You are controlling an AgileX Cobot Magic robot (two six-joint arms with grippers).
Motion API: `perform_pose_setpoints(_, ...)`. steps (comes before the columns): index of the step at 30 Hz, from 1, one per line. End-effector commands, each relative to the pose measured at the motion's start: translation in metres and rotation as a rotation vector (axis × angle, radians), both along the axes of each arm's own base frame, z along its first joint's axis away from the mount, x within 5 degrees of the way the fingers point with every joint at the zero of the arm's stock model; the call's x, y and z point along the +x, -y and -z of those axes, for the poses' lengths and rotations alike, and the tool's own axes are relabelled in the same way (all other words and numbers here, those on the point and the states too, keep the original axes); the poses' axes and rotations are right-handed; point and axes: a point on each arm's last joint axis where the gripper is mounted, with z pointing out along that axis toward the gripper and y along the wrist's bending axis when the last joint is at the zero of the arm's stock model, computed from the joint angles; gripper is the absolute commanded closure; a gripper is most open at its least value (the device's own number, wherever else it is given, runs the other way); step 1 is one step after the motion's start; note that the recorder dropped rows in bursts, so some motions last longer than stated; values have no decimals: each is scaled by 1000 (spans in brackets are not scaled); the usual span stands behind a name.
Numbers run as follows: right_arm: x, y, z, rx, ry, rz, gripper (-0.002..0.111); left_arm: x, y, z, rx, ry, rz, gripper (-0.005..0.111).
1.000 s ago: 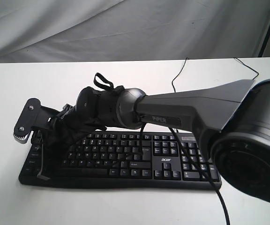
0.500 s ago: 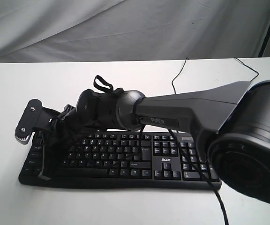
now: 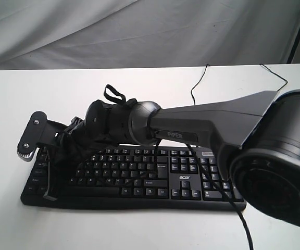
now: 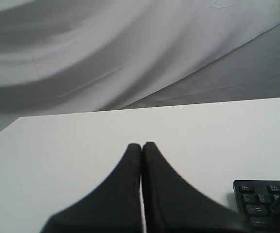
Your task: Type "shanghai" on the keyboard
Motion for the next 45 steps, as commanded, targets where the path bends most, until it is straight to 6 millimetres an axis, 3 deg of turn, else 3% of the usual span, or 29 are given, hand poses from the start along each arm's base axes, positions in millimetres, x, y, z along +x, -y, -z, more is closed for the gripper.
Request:
perform_pose_setpoints(1,1,0,-2,-6,15,-11,108,0,0,1,-4,-3,4,106)
perform_pose_setpoints(35,-2,-1,0,-20,4,-43,108,0,0,1,-4,-3,4,106)
perform_pose_setpoints(42,-2,-1,16,-38,-20,-44,108,0,0,1,-4,-3,4,106)
perform_pose_setpoints(45,-2,-1,13,-37,-14,-45,108,0,0,1,-4,-3,4,106)
